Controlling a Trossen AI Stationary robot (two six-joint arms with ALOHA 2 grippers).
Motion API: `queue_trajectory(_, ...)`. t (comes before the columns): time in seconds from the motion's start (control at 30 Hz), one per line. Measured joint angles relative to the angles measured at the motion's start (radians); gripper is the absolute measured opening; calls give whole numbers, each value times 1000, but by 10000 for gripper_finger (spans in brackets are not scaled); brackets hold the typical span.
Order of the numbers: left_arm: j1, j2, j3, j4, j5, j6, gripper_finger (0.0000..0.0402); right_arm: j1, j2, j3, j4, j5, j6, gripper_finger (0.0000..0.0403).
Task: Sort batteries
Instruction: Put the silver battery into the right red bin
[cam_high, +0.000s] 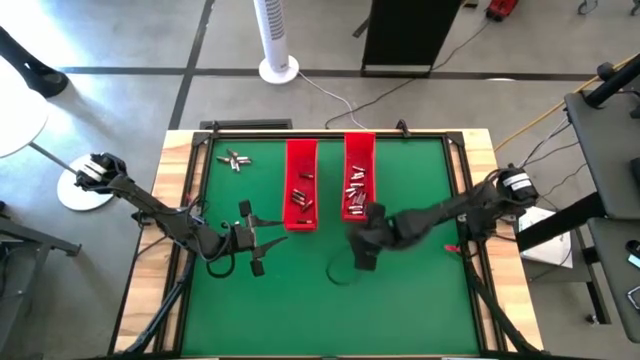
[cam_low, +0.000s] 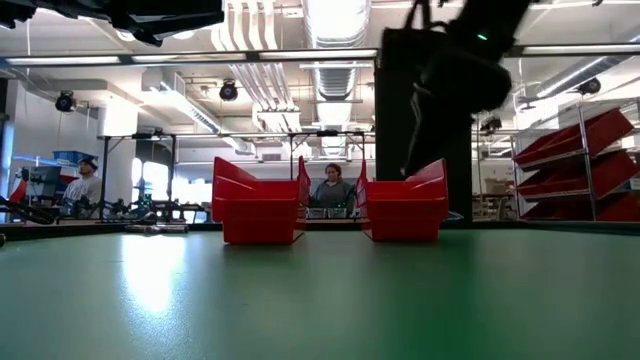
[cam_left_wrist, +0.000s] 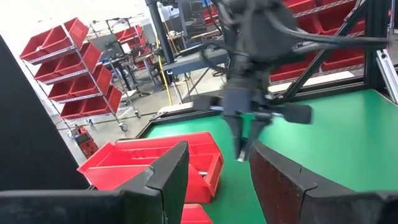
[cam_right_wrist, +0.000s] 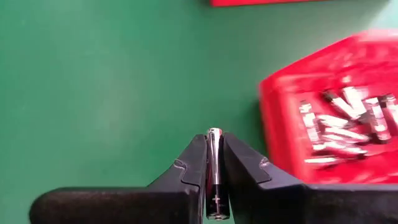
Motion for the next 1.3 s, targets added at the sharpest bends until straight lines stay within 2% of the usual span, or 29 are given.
queue_trajectory(0.1,0,0,0,-4,0,0,150,-87,18,76,-104,-40,-77,33)
queue_trajectory(0.2,0,0,0,-11,0,-4,150,-170,27,118,-133,-61,-161,33)
queue_trajectory(0.57,0,16,0,-24,0,-14,150,-410,76,102,-112,-76,-416,33)
queue_trajectory(0.63,1,22,0,-23,0,-14,150,-439,110,102,-82,-115,-461,33)
queue_trajectory(0.73,1,27,0,-23,0,-13,150,-476,174,103,-47,-158,-507,33)
queue_trajectory(0.9,2,27,0,-23,0,-14,150,-520,251,131,-35,-165,-525,33)
queue_trajectory(1.17,3,27,0,-31,0,-15,150,-534,266,161,-38,-178,-552,36)
queue_trajectory(1.3,3,27,0,-32,0,-14,150,-534,268,161,-25,-177,-558,51)
